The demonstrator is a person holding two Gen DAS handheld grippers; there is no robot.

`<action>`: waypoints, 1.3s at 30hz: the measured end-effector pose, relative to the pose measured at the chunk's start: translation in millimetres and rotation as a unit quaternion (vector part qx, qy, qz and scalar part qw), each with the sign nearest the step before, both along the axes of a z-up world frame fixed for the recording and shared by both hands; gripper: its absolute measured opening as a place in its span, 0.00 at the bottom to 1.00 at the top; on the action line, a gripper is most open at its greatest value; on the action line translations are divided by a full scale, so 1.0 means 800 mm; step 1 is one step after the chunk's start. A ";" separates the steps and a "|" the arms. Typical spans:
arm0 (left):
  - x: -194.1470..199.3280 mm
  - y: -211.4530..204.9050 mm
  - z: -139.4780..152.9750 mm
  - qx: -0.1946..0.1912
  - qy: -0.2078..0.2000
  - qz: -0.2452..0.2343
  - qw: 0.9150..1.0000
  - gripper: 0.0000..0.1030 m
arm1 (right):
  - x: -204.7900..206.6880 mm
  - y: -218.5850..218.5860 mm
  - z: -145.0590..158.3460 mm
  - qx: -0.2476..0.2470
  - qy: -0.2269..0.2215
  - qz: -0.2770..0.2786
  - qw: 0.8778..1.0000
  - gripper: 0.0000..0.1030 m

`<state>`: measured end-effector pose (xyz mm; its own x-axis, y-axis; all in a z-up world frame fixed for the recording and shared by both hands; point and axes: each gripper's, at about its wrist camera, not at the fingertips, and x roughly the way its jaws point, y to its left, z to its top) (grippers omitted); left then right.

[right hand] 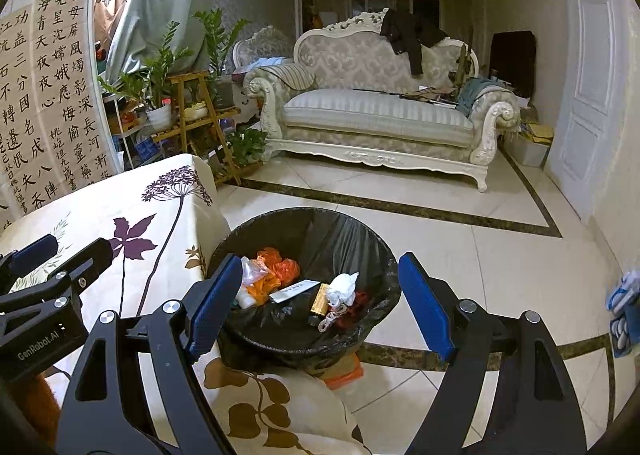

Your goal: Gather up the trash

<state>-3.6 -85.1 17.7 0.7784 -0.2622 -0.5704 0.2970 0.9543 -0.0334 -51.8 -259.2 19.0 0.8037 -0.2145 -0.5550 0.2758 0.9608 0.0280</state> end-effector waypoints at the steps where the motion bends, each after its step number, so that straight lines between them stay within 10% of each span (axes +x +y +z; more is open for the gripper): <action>1: 0.000 0.000 0.000 0.000 0.000 0.000 1.000 0.82 | 0.000 0.000 0.000 0.000 0.000 0.000 1.000 0.76; 39: 0.003 0.002 -0.009 -0.004 0.008 0.000 1.000 0.82 | 0.000 0.002 0.000 -0.002 0.000 0.000 1.000 0.76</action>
